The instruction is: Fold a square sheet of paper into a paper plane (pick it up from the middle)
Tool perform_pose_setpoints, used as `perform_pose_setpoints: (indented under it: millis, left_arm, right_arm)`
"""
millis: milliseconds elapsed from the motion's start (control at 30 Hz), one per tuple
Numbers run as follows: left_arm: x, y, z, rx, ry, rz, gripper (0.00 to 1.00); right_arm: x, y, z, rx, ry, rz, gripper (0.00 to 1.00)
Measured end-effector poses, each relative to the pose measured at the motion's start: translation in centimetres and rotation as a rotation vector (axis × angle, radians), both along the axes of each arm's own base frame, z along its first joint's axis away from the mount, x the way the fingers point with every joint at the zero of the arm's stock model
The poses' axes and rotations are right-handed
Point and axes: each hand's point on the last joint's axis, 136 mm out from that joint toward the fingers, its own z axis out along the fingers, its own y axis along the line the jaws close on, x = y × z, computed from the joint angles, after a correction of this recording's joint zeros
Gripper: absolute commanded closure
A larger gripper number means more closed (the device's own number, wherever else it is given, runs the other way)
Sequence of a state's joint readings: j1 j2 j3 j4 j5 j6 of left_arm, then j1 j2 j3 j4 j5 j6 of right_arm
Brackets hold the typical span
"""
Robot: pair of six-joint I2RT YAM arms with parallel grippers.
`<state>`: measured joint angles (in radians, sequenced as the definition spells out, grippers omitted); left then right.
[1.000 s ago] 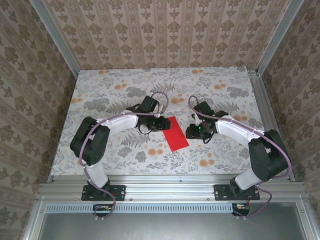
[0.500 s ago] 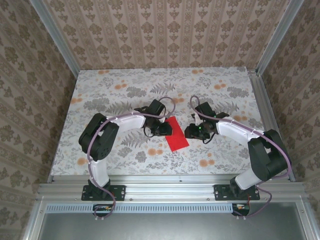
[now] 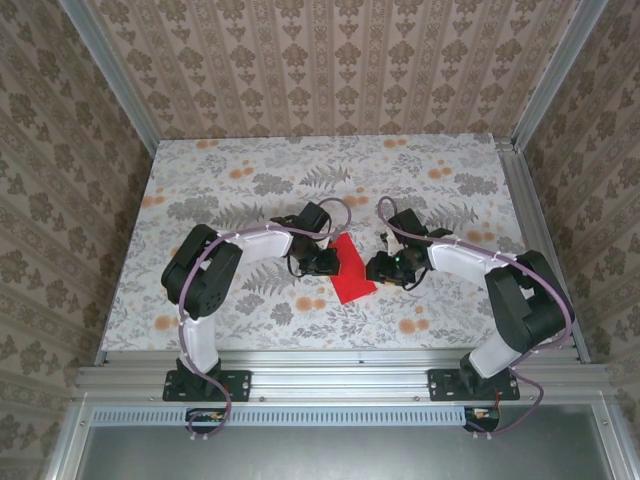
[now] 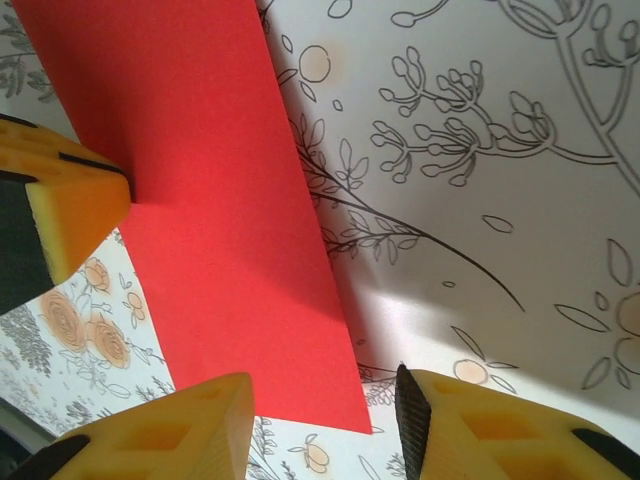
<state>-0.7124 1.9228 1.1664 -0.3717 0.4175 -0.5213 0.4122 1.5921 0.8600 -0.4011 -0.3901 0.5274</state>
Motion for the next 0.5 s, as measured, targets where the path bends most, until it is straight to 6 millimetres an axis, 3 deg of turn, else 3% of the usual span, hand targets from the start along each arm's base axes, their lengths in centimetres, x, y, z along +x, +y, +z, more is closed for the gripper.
perform_pose_setpoints:
  millis: [500]
  left_arm:
    - [0.1, 0.1, -0.2, -0.01, 0.0, 0.001, 0.87]
  right_arm:
    - [-1.2, 1.6, -1.1, 0.093, 0.085, 0.025, 0.57]
